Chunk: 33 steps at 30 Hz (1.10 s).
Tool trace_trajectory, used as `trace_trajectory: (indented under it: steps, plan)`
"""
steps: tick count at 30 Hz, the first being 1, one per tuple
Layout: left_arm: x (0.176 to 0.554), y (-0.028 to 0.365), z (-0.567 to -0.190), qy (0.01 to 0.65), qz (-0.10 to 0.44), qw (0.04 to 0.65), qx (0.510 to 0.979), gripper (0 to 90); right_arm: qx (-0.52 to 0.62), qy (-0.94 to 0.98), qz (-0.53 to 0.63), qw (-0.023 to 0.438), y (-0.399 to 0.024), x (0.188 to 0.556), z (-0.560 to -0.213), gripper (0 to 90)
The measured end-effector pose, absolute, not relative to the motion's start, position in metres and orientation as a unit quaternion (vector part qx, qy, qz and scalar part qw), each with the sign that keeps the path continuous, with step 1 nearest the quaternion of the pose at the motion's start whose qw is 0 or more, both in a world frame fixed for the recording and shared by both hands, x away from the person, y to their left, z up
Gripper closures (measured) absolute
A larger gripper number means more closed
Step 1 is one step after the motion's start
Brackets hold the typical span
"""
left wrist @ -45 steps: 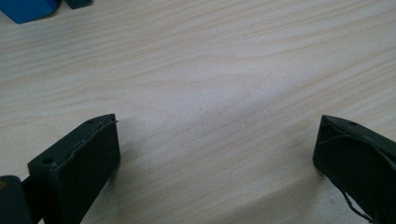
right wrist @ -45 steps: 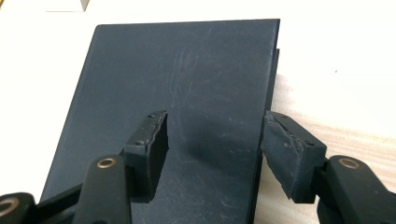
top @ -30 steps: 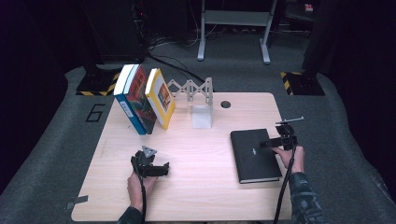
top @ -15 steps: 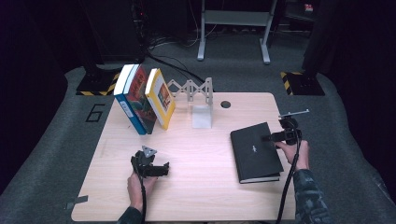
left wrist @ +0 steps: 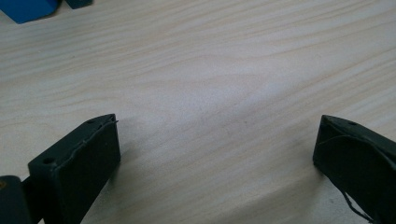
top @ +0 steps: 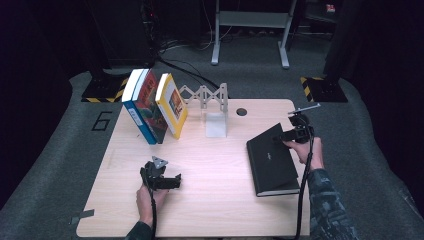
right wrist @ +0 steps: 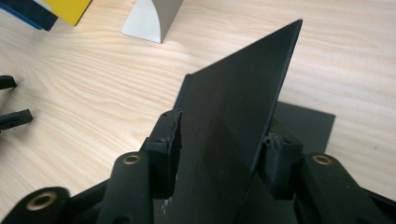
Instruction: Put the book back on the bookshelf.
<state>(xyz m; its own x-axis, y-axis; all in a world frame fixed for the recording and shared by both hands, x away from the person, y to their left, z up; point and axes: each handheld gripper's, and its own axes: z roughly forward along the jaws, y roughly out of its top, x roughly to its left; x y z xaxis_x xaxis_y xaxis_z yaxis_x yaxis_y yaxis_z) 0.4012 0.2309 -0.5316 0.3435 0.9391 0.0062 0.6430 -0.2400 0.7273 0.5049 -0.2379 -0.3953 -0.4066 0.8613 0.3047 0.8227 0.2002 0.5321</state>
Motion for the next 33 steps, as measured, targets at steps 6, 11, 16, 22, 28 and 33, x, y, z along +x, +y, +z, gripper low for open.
trace_trajectory:
  steps: [6,11,16,22,28,33]
  plan:
    - [0.401,0.231,-0.532,0.525,0.229,0.323,0.753,0.4,0.534,0.788,0.304,0.023,-0.222,0.519,-0.389,61.9]
    - [0.401,0.231,-0.532,0.524,0.229,0.325,0.753,1.0,0.54,0.794,0.279,0.02,-0.21,0.531,-0.387,66.0]
    - [0.401,0.232,-0.531,0.521,0.228,0.321,0.758,1.1,0.549,0.79,0.272,0.026,-0.203,0.539,-0.387,67.4]
    - [0.401,0.232,-0.531,0.521,0.228,0.321,0.758,1.2,0.555,0.782,0.28,0.036,-0.202,0.541,-0.384,72.3]
    - [0.401,0.232,-0.531,0.52,0.228,0.321,0.758,1.2,0.554,0.781,0.287,0.039,-0.2,0.54,-0.385,77.6]
    - [0.401,0.232,-0.531,0.52,0.228,0.321,0.758,1.2,0.556,0.778,0.29,0.031,-0.199,0.542,-0.387,82.0]
